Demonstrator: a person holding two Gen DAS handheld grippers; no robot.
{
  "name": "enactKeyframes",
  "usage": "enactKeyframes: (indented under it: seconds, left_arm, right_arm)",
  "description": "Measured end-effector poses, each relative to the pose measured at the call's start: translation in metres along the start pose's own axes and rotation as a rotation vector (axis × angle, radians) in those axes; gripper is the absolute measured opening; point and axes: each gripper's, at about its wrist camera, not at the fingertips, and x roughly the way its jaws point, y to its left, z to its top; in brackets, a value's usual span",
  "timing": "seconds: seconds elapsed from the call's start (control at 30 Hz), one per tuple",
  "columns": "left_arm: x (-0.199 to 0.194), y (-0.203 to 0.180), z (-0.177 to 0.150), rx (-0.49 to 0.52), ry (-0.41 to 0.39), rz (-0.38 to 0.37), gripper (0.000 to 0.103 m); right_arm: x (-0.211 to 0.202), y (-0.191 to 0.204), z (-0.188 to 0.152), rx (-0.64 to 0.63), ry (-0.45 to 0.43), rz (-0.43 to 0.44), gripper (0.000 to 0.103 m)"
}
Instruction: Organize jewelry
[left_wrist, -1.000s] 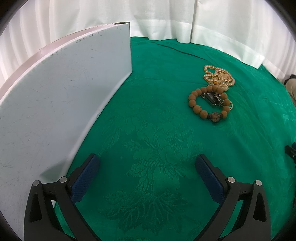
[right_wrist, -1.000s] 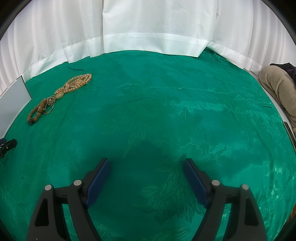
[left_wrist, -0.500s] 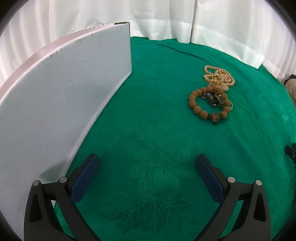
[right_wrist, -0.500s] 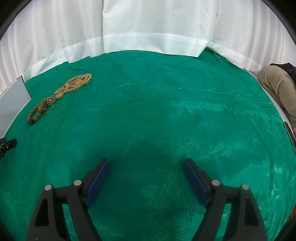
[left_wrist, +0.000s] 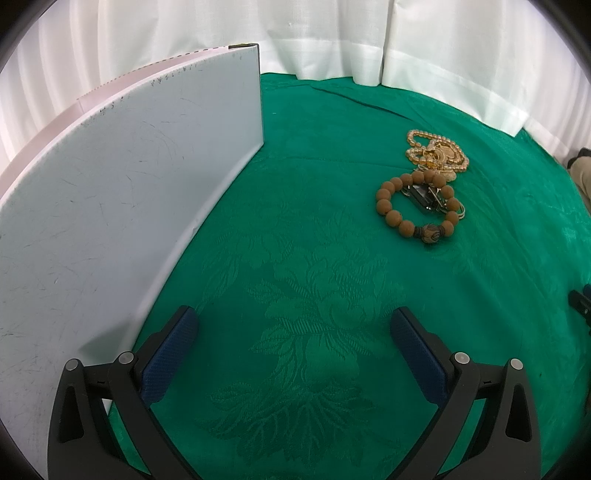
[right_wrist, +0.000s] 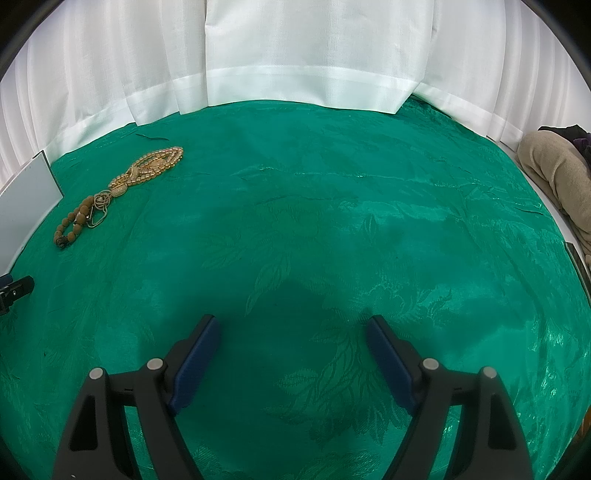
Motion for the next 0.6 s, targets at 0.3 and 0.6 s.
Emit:
enactKeyframes:
  seconds: [0.3, 0.6]
  left_arm:
    - [-0.008, 0.001, -0.007, -0.008, 0.068, 0.002, 0.103]
    - [-0.074, 0.032, -0.018, -0.072, 0.011, -0.098, 0.103]
  right_arm:
    - [0.0, 0.0, 0.0, 0.0, 0.0, 0.0, 0.083]
    - [0.0, 0.0, 0.0, 0.0, 0.001, 0.0, 0.083]
